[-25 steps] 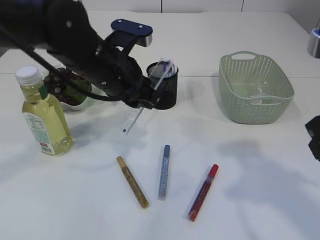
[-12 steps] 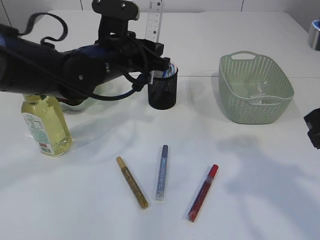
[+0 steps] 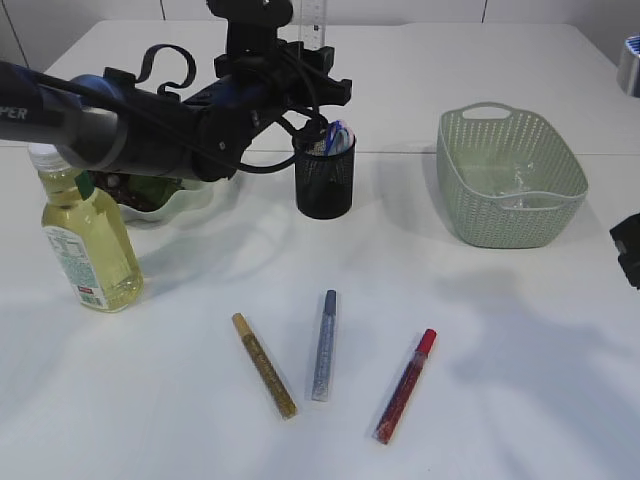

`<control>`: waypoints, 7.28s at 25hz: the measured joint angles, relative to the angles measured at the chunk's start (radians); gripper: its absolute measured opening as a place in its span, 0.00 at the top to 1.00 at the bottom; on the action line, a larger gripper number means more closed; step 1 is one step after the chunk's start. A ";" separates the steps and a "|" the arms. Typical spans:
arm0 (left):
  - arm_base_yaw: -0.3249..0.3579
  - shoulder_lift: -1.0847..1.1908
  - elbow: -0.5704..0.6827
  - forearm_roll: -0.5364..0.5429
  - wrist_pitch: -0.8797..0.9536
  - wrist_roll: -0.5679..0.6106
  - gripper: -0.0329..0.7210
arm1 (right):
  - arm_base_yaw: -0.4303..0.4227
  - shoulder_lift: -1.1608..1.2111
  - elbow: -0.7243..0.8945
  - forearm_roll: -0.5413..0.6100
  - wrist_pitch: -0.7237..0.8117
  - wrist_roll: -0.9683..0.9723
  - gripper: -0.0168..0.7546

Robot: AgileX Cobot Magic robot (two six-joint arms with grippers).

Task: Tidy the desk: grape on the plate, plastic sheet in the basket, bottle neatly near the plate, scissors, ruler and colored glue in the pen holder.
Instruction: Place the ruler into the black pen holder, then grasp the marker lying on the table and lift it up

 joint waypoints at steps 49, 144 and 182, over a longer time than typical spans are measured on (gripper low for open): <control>0.013 0.247 -0.182 0.030 0.035 -0.045 0.59 | 0.000 0.000 0.000 -0.006 -0.028 0.000 0.65; -0.177 0.177 -0.333 0.105 1.723 -0.674 0.53 | 0.000 -0.002 0.000 0.129 0.137 0.094 0.65; -0.177 0.197 -0.338 0.112 1.706 -0.664 0.70 | 0.000 -0.002 0.000 0.129 0.137 0.090 0.65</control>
